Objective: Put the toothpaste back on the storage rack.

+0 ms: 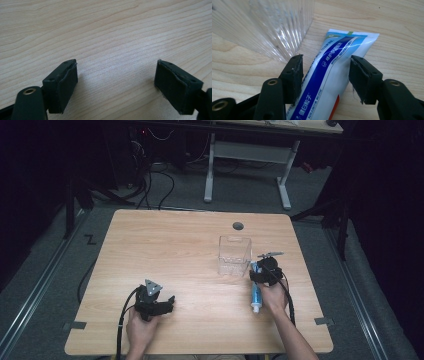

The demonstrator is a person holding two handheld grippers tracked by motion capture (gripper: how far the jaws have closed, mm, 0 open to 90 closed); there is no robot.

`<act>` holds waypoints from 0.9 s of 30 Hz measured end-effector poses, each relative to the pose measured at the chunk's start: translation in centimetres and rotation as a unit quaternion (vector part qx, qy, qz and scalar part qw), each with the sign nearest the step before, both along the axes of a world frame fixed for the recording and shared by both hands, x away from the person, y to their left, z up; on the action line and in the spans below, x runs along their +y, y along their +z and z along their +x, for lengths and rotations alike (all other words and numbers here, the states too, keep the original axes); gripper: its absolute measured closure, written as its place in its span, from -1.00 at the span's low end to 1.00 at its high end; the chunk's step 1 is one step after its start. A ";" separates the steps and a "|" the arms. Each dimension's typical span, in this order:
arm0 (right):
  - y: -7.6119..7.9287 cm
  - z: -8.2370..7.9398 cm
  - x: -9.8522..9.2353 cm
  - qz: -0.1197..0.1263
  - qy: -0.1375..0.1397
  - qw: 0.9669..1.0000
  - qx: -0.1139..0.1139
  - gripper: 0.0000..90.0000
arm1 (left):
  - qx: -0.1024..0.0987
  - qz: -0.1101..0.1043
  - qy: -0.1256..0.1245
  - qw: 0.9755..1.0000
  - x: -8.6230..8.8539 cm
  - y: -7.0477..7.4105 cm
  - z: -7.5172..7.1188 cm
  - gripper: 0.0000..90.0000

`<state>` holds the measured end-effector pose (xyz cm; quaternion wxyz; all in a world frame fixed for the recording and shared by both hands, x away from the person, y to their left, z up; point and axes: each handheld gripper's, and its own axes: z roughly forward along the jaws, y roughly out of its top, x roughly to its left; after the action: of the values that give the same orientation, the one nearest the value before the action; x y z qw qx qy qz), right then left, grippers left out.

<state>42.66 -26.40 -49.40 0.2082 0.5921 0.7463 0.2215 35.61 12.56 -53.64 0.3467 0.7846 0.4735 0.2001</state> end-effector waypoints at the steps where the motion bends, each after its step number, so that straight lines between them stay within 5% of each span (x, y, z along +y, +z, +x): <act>1: 0.0 0.1 -0.2 -0.001 0.000 1.000 0.003 0.03 | 0.000 0.000 0.000 1.000 0.0 0.0 0.0 -0.57; 27: -1.1 1.0 -1.7 0.027 -0.011 0.999 0.041 0.41 | 0.000 0.000 0.000 1.000 0.0 0.0 0.0 -0.57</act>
<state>43.66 -28.11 -50.54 0.1636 0.6142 0.7416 0.2144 35.60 12.56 -53.64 0.3467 0.7844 0.4737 0.2001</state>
